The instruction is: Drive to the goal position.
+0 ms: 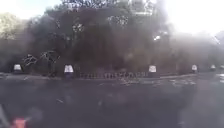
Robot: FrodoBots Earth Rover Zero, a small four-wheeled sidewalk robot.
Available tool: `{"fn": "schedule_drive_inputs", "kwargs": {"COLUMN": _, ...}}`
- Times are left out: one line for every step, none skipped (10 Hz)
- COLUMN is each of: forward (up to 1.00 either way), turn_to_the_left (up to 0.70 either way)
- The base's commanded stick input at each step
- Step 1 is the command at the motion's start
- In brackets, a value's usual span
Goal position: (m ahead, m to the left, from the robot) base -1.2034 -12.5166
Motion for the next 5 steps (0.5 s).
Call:
{"fn": "schedule_drive_inputs", "kwargs": {"forward": 0.4, "turn_to_the_left": -0.38}}
{"fn": "schedule_drive_inputs", "kwargs": {"forward": 0.81, "turn_to_the_left": -0.3}}
{"fn": "schedule_drive_inputs", "kwargs": {"forward": 1.0, "turn_to_the_left": -0.27}}
{"fn": "schedule_drive_inputs", "kwargs": {"forward": 1.0, "turn_to_the_left": -0.27}}
{"fn": "schedule_drive_inputs", "kwargs": {"forward": 1.0, "turn_to_the_left": -0.27}}
